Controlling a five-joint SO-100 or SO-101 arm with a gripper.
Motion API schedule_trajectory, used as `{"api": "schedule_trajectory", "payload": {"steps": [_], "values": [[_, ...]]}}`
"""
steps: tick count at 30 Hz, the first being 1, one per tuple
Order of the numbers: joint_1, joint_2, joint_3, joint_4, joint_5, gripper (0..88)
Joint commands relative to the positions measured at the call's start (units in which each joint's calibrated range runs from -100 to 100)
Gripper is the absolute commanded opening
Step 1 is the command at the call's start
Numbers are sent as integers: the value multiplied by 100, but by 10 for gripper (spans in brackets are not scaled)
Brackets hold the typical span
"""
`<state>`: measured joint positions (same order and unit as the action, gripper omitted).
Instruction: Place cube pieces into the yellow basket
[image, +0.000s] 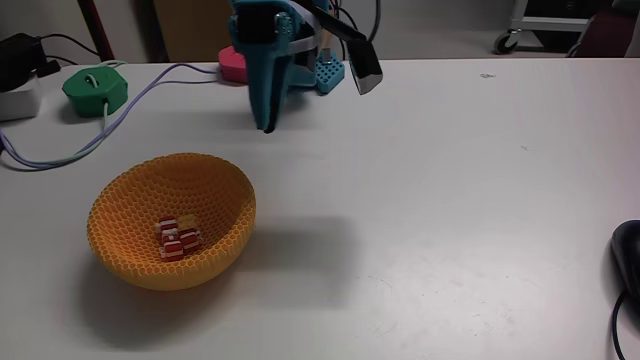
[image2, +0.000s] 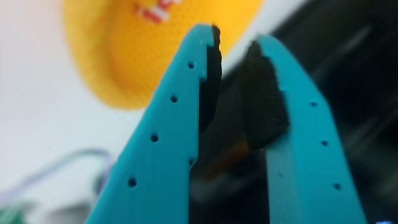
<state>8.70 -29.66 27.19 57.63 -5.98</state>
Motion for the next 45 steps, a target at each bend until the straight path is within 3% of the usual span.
{"api": "schedule_trajectory", "payload": {"steps": [1,7,22,32,45], "values": [[-181,-831,617,710,557,0],[164,-2479,2707,1031,1070,0],[127,-5945,5442,910,733,0],[-209,-7034,6424,1179,625,0],[-218,-7034,6433,1179,713,0]]}}
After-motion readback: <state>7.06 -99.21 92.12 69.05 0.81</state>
